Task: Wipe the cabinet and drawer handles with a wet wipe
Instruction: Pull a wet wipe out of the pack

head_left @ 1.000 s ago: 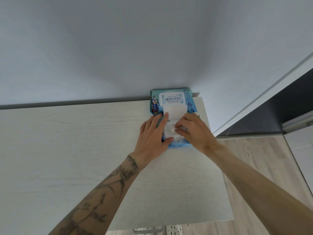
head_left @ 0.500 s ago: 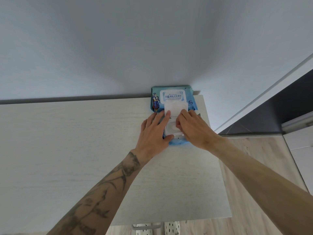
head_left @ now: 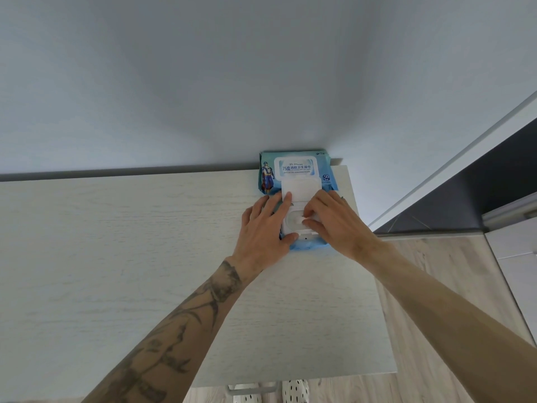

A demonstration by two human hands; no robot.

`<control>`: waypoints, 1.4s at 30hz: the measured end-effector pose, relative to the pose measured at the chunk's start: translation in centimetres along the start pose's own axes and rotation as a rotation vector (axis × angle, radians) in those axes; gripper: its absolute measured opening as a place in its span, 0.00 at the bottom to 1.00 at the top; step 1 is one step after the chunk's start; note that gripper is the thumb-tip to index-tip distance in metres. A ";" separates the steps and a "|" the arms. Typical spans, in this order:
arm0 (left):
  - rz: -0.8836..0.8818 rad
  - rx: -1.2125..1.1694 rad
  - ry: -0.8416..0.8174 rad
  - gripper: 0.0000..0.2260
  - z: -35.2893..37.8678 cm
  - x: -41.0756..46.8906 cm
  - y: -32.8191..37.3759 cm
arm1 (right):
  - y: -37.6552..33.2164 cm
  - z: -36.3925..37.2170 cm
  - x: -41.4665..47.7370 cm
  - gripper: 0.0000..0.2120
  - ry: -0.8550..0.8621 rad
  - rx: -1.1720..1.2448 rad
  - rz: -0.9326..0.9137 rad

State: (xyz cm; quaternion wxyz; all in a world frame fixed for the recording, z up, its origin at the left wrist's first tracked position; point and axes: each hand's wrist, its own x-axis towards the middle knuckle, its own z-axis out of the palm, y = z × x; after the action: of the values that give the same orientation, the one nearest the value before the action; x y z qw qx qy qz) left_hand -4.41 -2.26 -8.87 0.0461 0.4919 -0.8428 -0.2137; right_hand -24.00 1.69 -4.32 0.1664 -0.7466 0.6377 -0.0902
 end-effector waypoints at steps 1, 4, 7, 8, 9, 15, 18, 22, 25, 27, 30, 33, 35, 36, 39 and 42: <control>0.000 0.003 0.000 0.43 0.0 0.0 0.0 | 0.0 0.2 0.0 0.11 0.008 -0.025 -0.004; -0.012 -0.002 0.001 0.42 -0.2 0.1 0.2 | -0.3 0.6 -0.1 0.07 0.057 -0.027 -0.004; -0.012 -0.010 0.010 0.42 -0.2 0.1 0.3 | -0.5 0.4 -0.6 0.07 0.108 0.024 0.011; -0.011 -0.007 0.015 0.42 -0.2 0.0 0.3 | -0.5 0.4 -0.7 0.07 0.118 0.028 0.011; -0.012 -0.004 0.017 0.42 -0.2 0.1 0.3 | -0.5 0.3 -0.8 0.07 0.128 0.031 0.007; -0.010 0.013 0.031 0.42 -0.3 0.1 0.5 | -1.0 -0.7 -1.7 0.08 0.185 0.126 0.034; -0.006 0.014 0.039 0.41 -0.3 0.0 0.7 | -1.9 -1.1 -2.0 0.12 0.173 0.115 0.049; -0.001 -0.005 0.075 0.40 -0.1 -0.2 0.7 | -2.6 -1.8 -2.5 0.16 0.205 0.195 0.053; -0.030 -0.061 0.099 0.37 -0.1 -0.1 0.7 | -2.9 -3.1 -2.3 0.15 0.322 0.275 0.007; -0.022 -0.088 0.118 0.37 0.1 -0.1 0.6 | -2.6 -4.1 -1.9 0.13 0.352 0.276 -0.015; -0.053 -0.229 0.187 0.38 0.0 -0.3 1.0 | -1.6 -5.0 -1.7 0.09 0.371 0.306 0.032; -0.119 -0.478 0.255 0.38 -0.1 -0.6 2.1 | -0.5 -4.9 -2.2 0.05 0.359 0.332 0.079; -0.166 -0.582 0.279 0.33 -0.2 -0.8 2.7 | -0.2 -4.9 -2.7 0.04 0.352 0.342 0.093; -0.171 -0.583 0.281 0.30 -0.3 -0.9 2.9 | -0.2 -4.9 -2.9 0.04 0.355 0.337 0.096; -0.144 -0.461 0.273 0.21 -0.6 -1.2 3.2 | -0.1 -5.0 -3.4 0.05 0.405 0.323 0.098; -0.125 -0.342 0.264 0.15 -0.2 -1.3 3.8 | 0.0 -4.6 -3.9 0.05 0.411 0.336 0.118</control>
State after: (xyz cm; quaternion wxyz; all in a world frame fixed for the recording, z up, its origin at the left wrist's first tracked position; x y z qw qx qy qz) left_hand -6.75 0.42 -6.93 0.2255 0.5519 -0.7487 -0.2898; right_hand -26.30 4.88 0.22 0.1598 -0.6361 0.6767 -0.3344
